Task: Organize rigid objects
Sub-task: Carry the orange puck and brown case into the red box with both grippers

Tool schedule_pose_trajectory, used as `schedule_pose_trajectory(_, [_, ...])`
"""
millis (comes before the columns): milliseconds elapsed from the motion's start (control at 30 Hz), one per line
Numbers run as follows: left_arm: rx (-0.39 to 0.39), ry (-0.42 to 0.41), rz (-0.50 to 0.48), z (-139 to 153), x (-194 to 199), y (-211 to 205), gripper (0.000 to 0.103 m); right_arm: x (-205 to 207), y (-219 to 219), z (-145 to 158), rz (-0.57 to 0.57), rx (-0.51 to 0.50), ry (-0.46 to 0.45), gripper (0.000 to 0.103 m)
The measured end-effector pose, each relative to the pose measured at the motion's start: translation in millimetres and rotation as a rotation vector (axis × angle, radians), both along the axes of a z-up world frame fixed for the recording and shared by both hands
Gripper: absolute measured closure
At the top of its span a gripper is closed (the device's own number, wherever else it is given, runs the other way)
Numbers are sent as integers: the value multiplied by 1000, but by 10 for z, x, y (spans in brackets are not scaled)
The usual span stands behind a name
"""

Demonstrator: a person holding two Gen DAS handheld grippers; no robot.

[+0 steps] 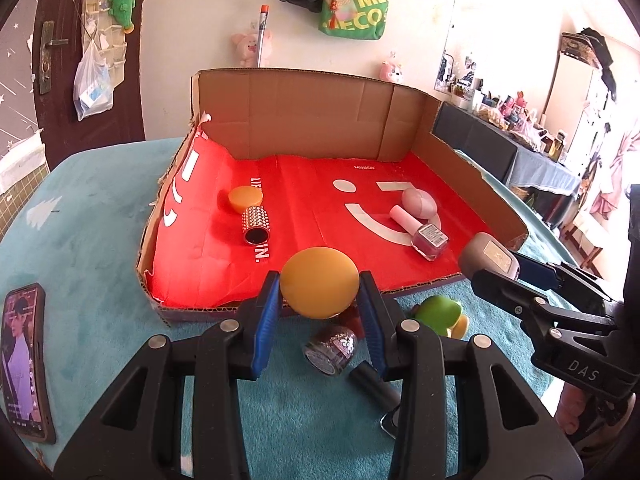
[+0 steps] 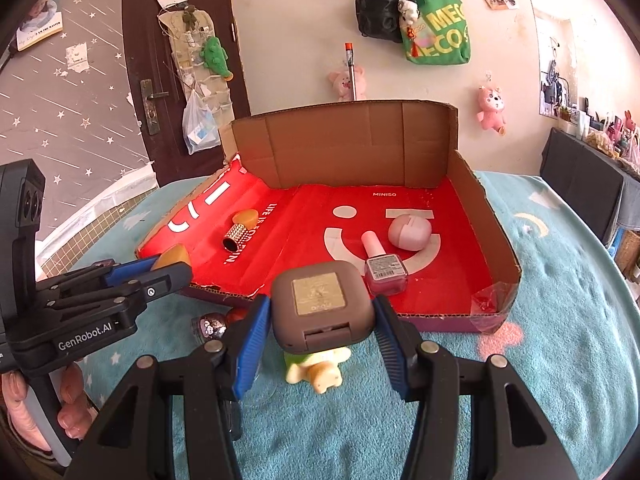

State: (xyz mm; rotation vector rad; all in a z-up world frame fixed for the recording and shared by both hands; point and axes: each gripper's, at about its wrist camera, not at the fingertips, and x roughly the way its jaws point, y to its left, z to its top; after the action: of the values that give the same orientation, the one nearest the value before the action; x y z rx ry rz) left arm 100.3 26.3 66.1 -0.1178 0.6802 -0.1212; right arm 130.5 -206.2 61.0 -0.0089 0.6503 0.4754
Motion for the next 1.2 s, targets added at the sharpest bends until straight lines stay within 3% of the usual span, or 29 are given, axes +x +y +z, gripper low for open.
schedule_pose_trajectory(300, [-2,29,-11,-27,190,2,67,204,27,2,28,8,42,48])
schedule_pose_trajectory(700, [-19,90,-35,-104,459,48,67,615,119,-111,76,34,194,48])
schedule_pose_trajectory(1200, [-16,159,-30,-281,664,56,67,890,217,-281,97,25,289,48])
